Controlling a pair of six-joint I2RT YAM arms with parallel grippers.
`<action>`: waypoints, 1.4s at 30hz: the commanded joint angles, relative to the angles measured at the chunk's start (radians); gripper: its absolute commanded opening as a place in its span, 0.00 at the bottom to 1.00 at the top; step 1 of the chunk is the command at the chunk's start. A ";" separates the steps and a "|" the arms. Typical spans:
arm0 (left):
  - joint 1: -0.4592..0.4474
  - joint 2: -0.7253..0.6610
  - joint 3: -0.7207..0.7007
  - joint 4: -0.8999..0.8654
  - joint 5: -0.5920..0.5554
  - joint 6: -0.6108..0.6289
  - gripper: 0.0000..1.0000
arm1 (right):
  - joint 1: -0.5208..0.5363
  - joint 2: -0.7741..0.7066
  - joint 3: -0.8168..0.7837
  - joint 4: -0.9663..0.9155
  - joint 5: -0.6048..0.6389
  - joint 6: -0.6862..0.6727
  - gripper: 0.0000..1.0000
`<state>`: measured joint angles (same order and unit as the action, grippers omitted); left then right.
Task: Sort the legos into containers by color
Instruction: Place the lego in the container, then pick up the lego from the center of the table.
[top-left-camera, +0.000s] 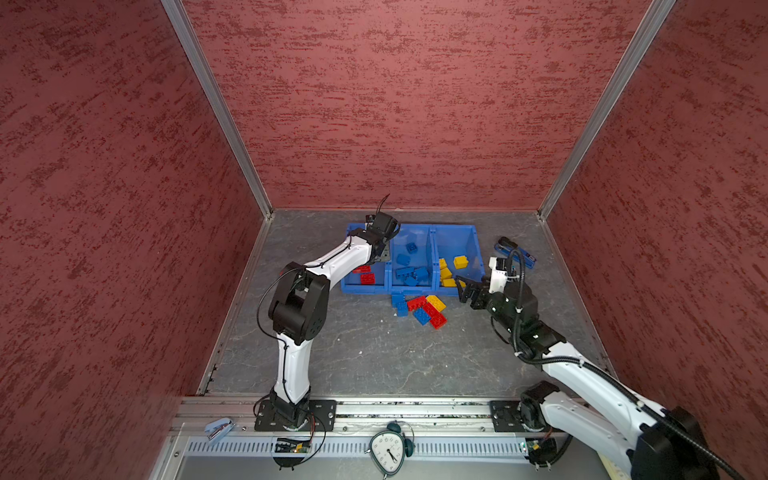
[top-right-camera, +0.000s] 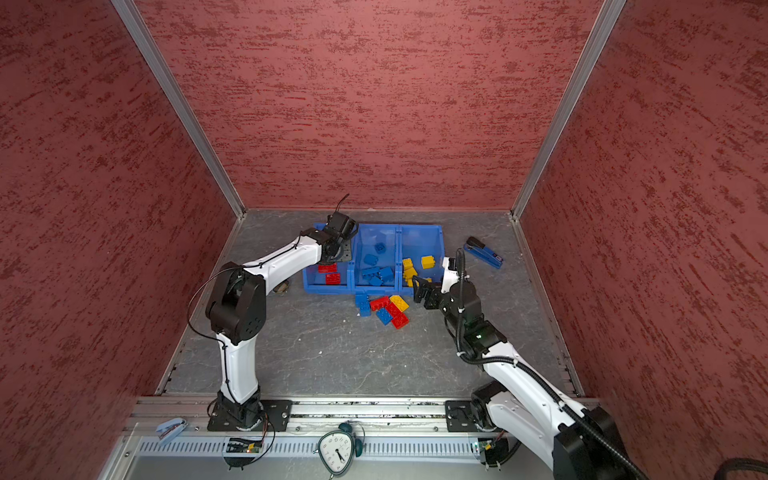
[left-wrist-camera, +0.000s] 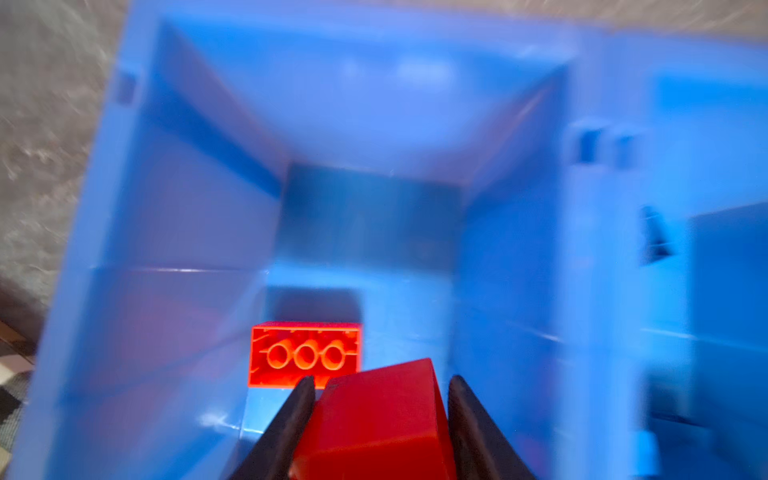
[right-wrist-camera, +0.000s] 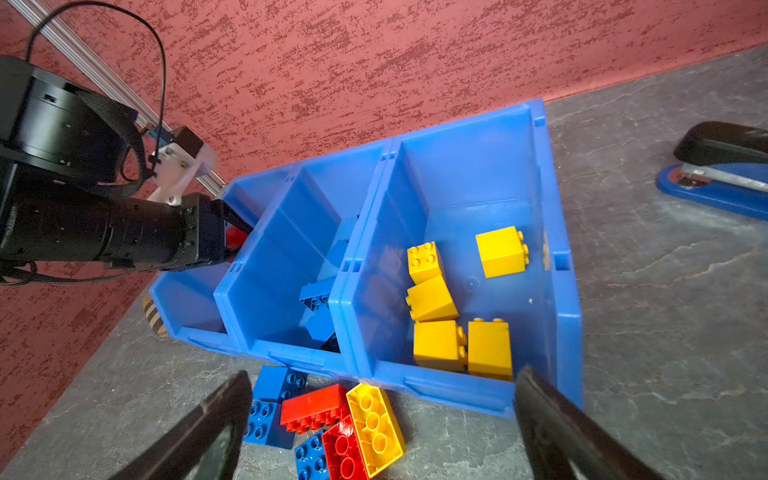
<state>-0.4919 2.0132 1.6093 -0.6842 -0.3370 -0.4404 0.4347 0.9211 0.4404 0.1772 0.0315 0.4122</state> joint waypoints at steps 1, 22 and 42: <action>-0.012 -0.013 0.015 -0.028 0.031 -0.012 0.54 | -0.005 -0.019 0.028 -0.014 0.024 0.004 0.99; -0.208 -0.475 -0.354 0.178 -0.109 0.074 0.99 | -0.004 0.079 0.026 0.009 -0.113 0.001 0.99; -0.445 -0.208 -0.378 -0.054 0.063 -0.279 0.75 | -0.004 0.117 0.016 0.097 -0.127 0.006 0.99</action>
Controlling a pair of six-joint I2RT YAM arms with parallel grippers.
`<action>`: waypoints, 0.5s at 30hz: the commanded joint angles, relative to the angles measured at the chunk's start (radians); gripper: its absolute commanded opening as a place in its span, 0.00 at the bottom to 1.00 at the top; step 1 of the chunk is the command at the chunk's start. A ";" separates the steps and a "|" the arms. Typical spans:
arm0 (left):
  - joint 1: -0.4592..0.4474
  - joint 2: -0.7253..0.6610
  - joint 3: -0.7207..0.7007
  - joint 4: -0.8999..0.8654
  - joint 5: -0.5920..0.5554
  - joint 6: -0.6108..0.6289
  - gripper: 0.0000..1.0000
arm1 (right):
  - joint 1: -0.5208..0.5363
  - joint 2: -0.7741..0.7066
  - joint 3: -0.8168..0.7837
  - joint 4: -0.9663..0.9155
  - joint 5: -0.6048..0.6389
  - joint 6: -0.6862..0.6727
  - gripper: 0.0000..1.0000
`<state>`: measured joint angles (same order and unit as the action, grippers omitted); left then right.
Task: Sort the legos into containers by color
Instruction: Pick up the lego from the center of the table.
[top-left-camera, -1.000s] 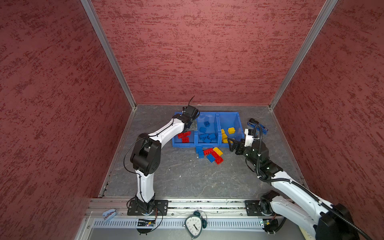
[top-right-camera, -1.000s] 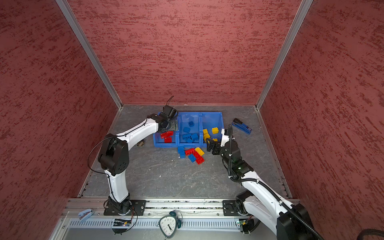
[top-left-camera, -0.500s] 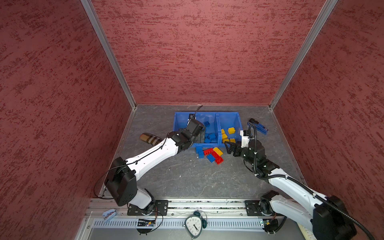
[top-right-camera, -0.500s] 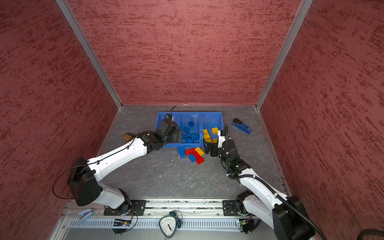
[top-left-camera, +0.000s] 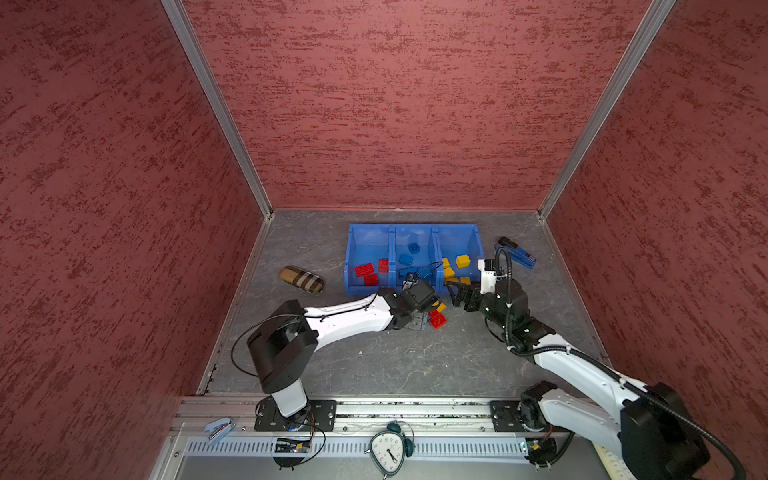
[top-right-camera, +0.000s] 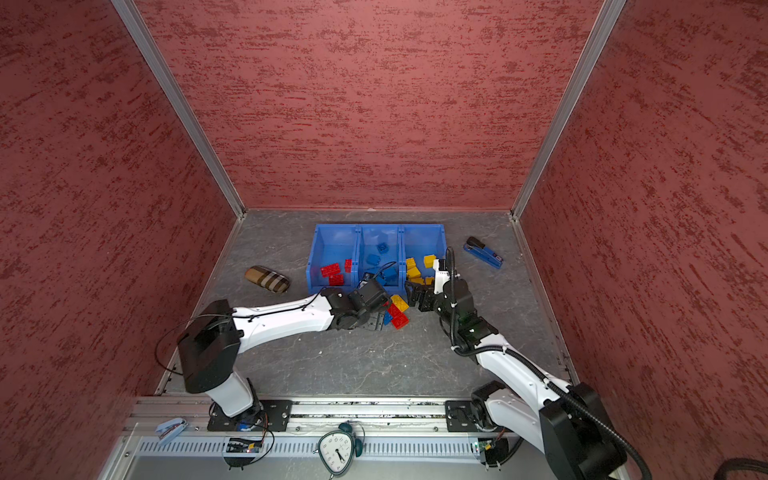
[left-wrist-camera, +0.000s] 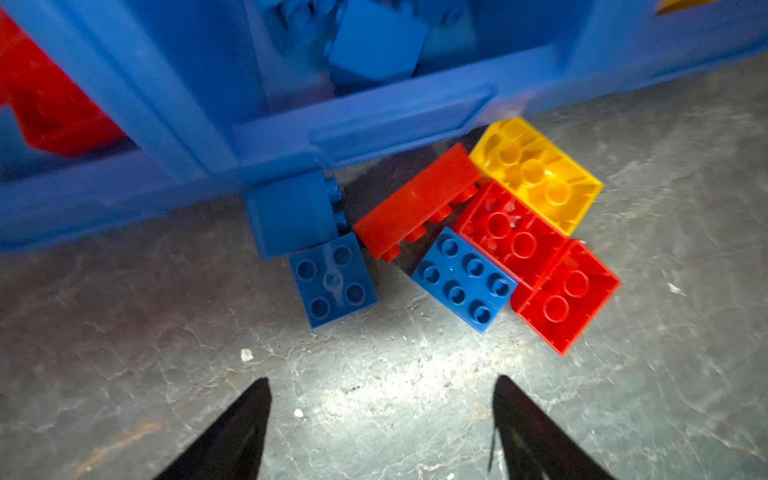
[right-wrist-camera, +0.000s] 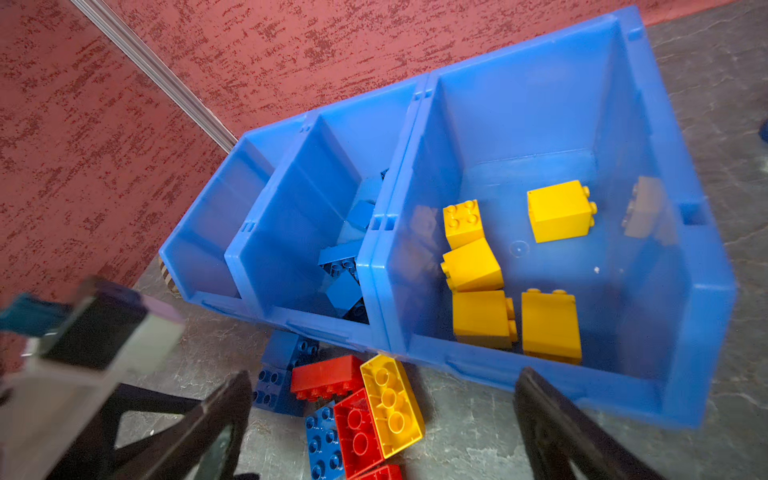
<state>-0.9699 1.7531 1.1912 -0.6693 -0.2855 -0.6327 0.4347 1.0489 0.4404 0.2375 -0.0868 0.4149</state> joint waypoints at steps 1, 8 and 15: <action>0.041 0.076 0.051 -0.072 0.017 -0.094 0.72 | -0.004 -0.017 0.013 0.036 -0.005 0.003 0.99; 0.070 0.136 0.055 -0.033 -0.016 -0.102 0.62 | -0.004 -0.053 -0.008 0.035 0.019 0.008 0.99; 0.097 0.139 0.041 0.028 0.012 -0.071 0.54 | -0.004 -0.055 -0.007 0.033 0.011 0.013 0.99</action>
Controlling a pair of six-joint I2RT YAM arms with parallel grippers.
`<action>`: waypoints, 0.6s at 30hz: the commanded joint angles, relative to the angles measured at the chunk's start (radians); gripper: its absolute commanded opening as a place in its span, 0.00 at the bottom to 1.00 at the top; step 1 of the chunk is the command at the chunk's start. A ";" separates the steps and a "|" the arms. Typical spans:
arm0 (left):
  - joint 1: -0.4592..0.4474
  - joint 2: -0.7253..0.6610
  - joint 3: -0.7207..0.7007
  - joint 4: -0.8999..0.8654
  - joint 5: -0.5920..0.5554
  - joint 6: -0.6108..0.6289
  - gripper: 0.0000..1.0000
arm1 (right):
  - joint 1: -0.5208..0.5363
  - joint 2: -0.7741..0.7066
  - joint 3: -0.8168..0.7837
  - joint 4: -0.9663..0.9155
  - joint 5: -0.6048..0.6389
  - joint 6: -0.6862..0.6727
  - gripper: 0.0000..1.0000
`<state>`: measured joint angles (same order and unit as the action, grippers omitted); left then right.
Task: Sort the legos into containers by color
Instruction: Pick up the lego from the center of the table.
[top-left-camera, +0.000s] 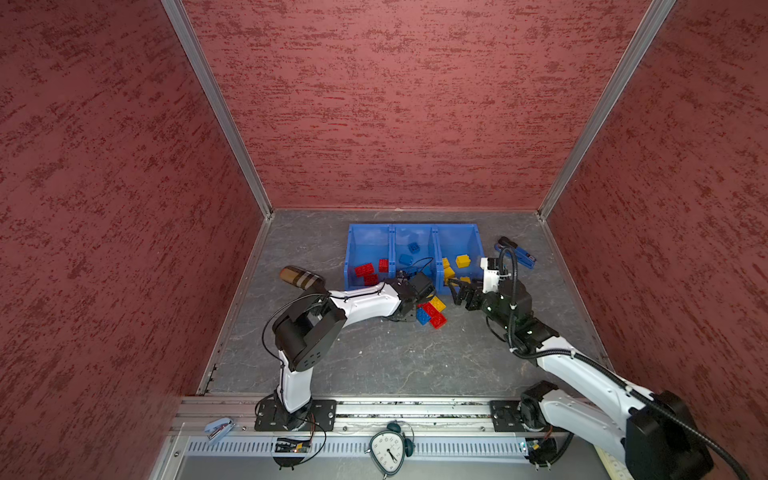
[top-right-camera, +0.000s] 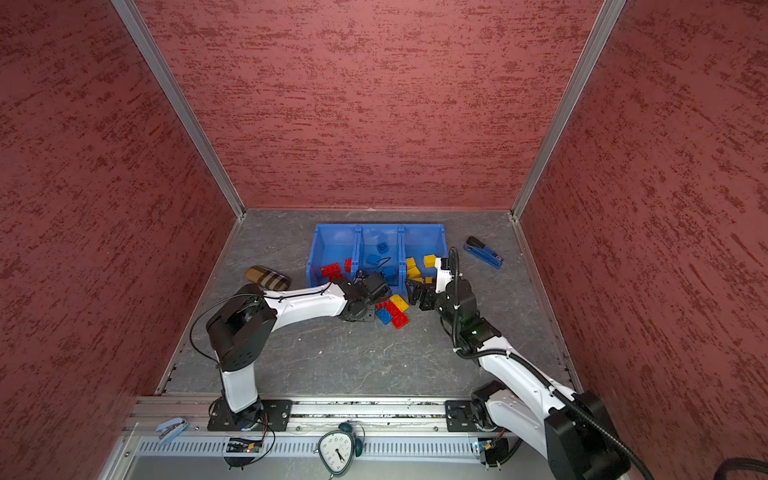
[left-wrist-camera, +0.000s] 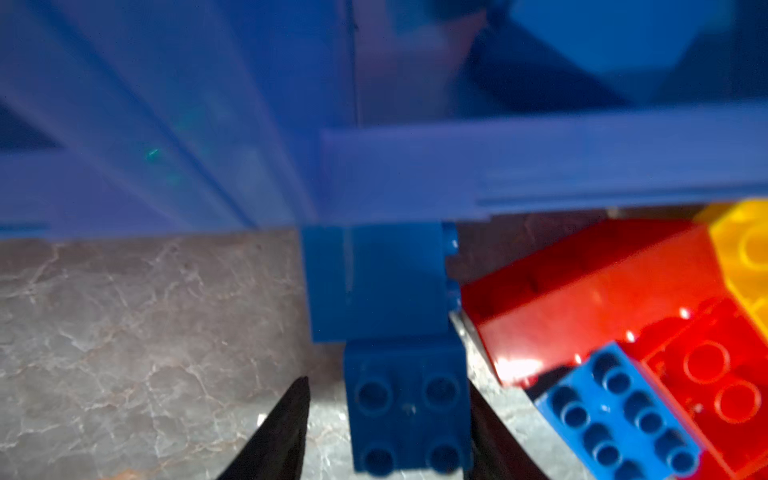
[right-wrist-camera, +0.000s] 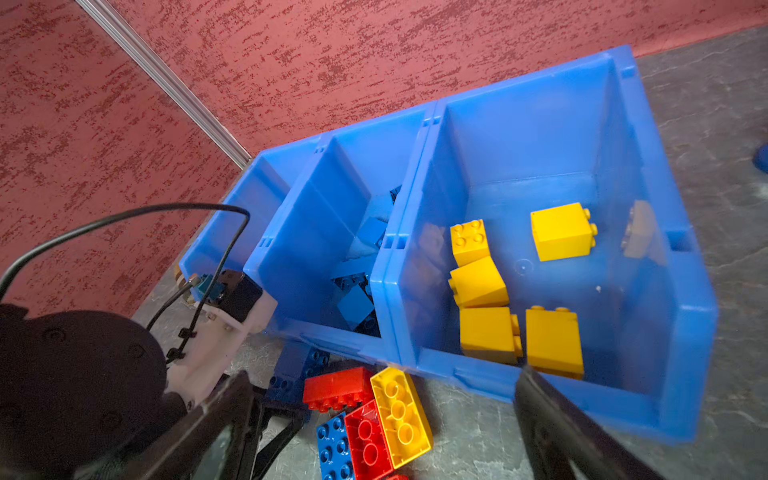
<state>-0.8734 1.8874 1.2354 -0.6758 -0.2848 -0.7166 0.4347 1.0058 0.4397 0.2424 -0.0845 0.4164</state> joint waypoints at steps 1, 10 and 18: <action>0.001 0.009 -0.001 0.036 0.010 0.012 0.54 | -0.004 -0.010 -0.006 0.028 0.010 0.012 0.99; -0.006 0.021 0.009 0.026 -0.039 -0.006 0.35 | -0.003 0.003 -0.006 0.041 -0.006 0.015 0.99; -0.076 -0.053 -0.003 -0.080 -0.084 -0.006 0.00 | -0.004 -0.015 -0.004 0.023 0.001 -0.002 0.99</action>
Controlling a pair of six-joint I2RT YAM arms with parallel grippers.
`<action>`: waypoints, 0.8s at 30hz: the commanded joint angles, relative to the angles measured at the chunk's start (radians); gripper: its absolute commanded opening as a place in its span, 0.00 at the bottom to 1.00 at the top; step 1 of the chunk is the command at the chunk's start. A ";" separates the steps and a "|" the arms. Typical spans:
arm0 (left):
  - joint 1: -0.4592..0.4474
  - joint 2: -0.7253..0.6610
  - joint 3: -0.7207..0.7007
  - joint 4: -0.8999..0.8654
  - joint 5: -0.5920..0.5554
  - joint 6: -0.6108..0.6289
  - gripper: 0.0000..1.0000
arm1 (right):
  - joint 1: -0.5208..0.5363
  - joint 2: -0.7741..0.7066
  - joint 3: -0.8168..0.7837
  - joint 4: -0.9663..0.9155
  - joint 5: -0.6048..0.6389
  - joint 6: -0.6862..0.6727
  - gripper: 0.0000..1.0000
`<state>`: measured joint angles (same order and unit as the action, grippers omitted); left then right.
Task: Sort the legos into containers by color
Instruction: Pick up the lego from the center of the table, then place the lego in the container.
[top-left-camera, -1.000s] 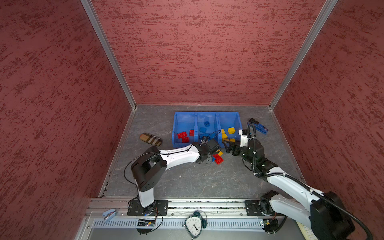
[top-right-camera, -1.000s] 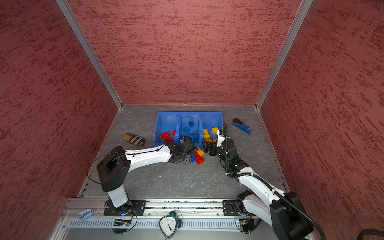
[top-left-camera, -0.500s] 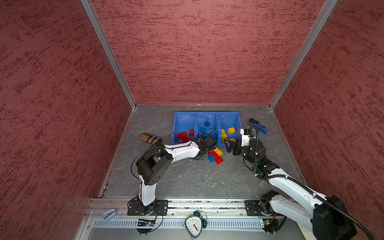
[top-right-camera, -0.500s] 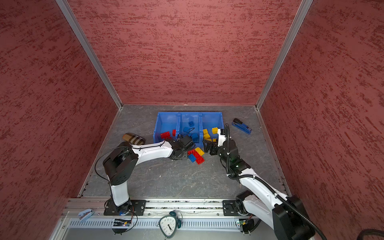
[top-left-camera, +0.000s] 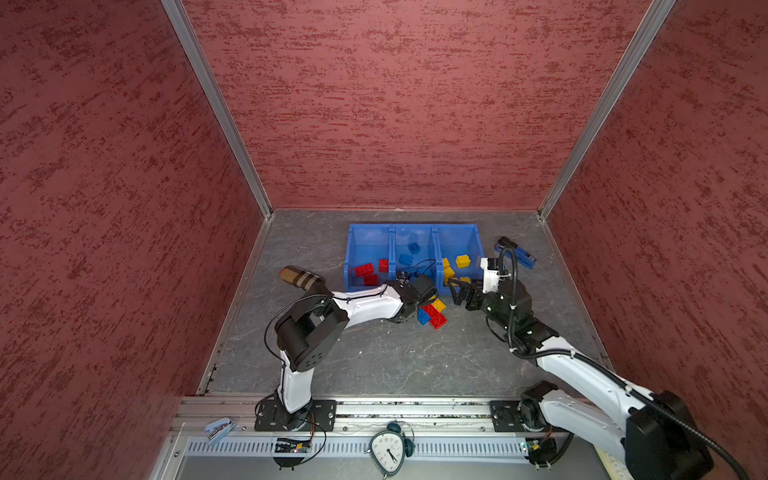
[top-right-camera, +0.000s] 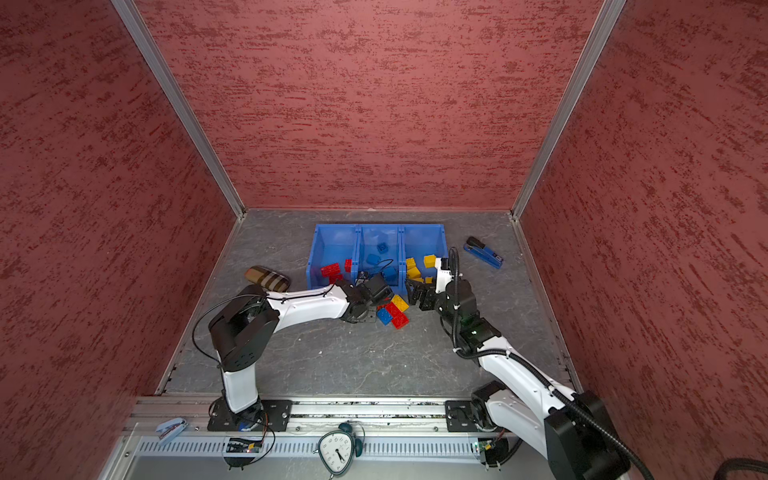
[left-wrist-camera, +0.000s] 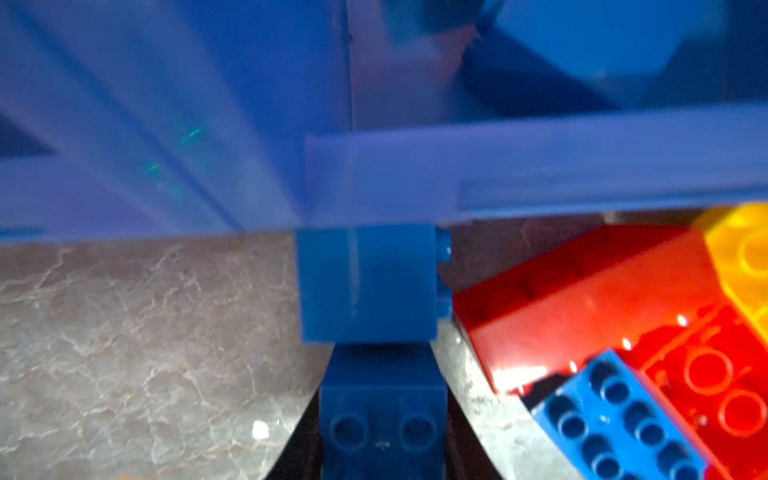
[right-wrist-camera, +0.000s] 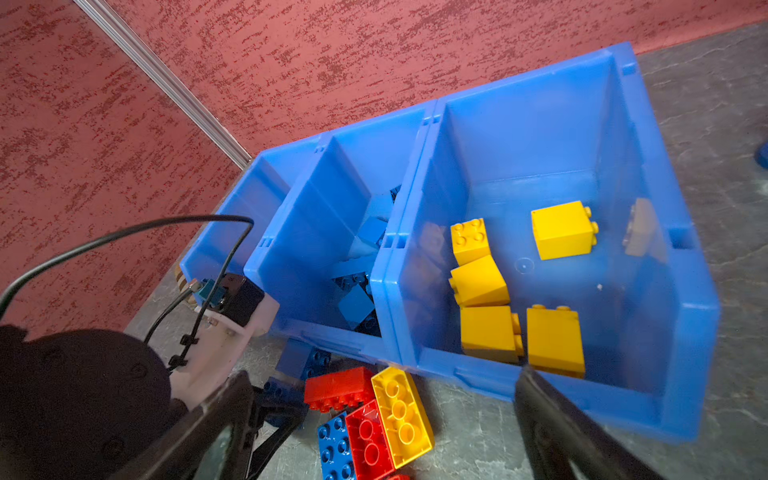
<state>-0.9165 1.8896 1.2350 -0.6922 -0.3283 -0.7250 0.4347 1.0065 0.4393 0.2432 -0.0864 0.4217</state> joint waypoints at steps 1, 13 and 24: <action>-0.051 -0.074 -0.007 -0.078 -0.061 0.002 0.00 | -0.004 -0.015 -0.002 0.023 0.007 -0.013 0.99; -0.058 -0.254 0.032 0.157 -0.102 0.239 0.00 | -0.004 -0.009 0.015 0.046 0.009 -0.003 0.99; 0.101 -0.048 0.258 0.261 -0.008 0.399 0.00 | -0.004 -0.036 0.018 -0.004 0.033 0.032 0.99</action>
<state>-0.8169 1.7779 1.4391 -0.4610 -0.3641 -0.4030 0.4347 0.9894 0.4397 0.2417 -0.0772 0.4343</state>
